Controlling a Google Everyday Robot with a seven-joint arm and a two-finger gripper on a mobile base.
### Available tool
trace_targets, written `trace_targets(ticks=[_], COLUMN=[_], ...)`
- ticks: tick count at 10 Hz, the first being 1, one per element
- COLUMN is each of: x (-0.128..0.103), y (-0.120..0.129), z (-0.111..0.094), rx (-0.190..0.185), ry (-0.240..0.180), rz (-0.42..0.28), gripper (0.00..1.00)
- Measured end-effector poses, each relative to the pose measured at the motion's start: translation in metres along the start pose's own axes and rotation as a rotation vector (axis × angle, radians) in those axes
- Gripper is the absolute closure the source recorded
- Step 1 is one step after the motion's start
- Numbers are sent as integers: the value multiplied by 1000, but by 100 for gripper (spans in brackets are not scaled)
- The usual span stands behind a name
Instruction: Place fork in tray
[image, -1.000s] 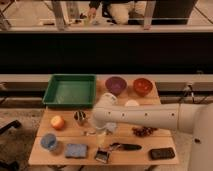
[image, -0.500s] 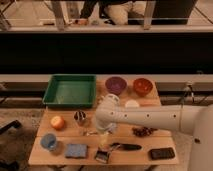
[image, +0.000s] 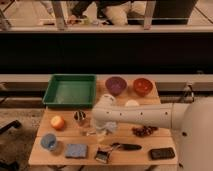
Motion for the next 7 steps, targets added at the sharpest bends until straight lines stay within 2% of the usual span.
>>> trace_targets(ticks=[2, 4, 7], x=[2, 2, 3], y=[-4, -4, -3], z=[0, -1, -3], rx=[10, 11, 10], ry=[0, 1, 3], rz=[2, -1, -1], gripper=[48, 51, 73])
